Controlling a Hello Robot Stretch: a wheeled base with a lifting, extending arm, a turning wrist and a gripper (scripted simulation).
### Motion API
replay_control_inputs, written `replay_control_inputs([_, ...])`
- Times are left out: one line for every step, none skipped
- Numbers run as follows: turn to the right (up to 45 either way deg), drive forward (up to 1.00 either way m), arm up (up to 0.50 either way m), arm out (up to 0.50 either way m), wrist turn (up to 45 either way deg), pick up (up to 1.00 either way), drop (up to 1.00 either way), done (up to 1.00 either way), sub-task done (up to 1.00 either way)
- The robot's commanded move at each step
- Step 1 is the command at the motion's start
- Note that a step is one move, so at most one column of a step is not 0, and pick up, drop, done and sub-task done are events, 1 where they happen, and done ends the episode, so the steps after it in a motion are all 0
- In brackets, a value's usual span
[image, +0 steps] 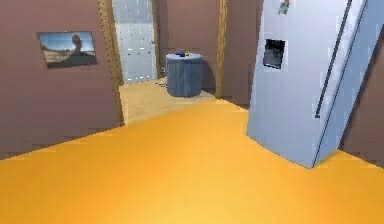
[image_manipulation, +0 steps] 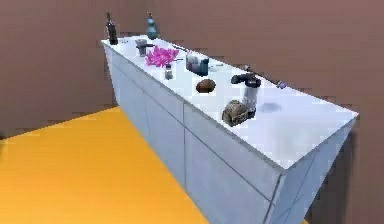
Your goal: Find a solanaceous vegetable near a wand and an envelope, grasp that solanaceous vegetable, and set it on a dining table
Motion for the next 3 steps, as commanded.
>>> replay_control_inputs([45.0,0.00,0.00,0.00,0.0,0.00,0.00,0.00,0.00])
replay_control_inputs([15.0,0.00,0.00,0.00,0.0,0.00,0.00,0.00,0.00])
replay_control_inputs([0.0,0.30,0.00,0.00,0.0,0.00,0.00,0.00,0.00])
